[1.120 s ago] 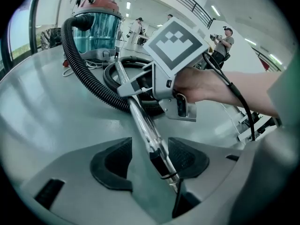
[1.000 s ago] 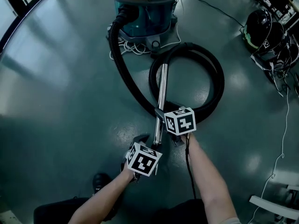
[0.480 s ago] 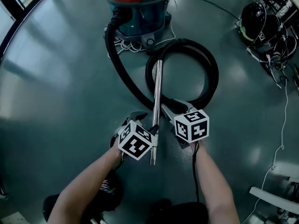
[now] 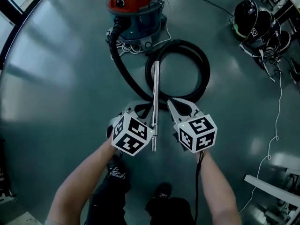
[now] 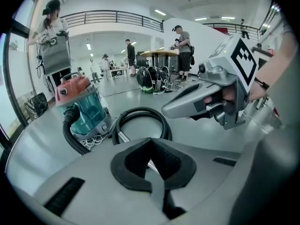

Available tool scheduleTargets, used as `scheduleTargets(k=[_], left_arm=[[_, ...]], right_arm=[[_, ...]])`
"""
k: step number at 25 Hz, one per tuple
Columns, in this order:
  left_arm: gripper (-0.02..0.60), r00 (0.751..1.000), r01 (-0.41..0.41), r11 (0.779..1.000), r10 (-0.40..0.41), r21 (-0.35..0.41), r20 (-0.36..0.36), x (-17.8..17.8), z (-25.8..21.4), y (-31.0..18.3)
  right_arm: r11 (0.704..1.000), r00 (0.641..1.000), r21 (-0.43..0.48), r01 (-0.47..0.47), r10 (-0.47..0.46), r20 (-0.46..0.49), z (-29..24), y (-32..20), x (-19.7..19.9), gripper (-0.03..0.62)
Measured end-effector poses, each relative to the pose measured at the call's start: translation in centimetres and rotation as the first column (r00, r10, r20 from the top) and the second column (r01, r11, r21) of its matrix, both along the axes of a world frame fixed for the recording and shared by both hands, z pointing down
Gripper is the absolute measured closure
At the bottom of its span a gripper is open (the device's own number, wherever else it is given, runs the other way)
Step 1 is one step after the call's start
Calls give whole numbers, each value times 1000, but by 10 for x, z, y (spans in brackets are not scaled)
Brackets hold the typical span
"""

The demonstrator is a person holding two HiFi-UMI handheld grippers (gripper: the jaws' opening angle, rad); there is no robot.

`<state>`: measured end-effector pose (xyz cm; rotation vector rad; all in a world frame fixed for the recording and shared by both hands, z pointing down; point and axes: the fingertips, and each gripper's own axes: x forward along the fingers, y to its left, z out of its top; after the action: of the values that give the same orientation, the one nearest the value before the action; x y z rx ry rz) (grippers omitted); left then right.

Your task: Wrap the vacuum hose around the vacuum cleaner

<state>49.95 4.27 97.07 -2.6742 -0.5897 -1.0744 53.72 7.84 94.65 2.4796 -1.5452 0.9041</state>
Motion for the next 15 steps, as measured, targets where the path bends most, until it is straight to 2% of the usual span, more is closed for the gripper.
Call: scheduleTargets(k=[7, 12, 15], left_arm=[[577, 999, 5, 995, -10, -97, -49, -11, -146, 19], [577, 999, -1, 985, -5, -173, -34, -32, -256, 41], [577, 999, -1, 982, -5, -190, -33, -48, -310, 60]], right_arm=[[999, 1000, 47, -16, 16, -13, -132, 21, -31, 592], [996, 999, 82, -33, 34, -6, -228, 43, -63, 592], [994, 999, 102, -43, 41, 20, -281, 59, -84, 592]])
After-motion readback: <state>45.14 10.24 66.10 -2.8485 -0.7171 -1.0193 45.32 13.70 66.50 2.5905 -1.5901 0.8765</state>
